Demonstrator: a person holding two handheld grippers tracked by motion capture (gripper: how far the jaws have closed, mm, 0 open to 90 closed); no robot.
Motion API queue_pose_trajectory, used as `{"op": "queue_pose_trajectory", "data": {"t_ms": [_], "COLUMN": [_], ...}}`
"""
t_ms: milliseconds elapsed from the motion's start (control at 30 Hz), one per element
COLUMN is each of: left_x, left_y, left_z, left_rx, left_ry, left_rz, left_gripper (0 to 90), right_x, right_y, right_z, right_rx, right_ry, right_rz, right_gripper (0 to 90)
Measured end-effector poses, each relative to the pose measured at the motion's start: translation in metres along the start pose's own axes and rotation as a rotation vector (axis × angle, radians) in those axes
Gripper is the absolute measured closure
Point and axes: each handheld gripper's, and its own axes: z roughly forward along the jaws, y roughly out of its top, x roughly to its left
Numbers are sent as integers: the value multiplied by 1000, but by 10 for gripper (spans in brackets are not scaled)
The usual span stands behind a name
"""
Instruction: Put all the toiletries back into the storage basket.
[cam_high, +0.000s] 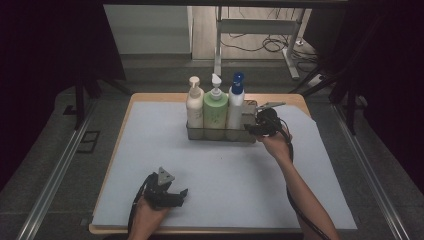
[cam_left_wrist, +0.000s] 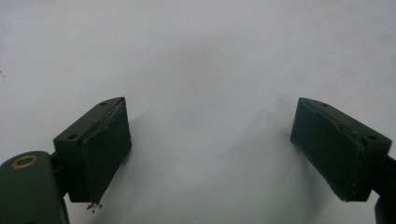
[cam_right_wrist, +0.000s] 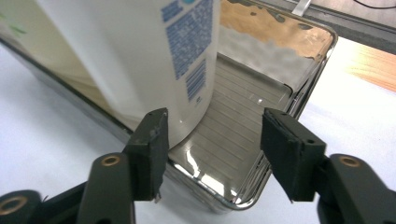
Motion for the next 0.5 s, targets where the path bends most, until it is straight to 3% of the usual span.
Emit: {"op": "queue_pose_trajectory", "data": {"t_ms": [500], "left_x": [0], "left_y": [0], "left_z": [0], "left_rx": [-2], "left_ry": [-1], "left_rz": [-2], "left_gripper": [118], "right_x": [3], "right_y": [-5], "right_z": [-14], "right_rx": [-10], "right_ry": [34], "right_rz": [-7], "right_gripper": [331]}}
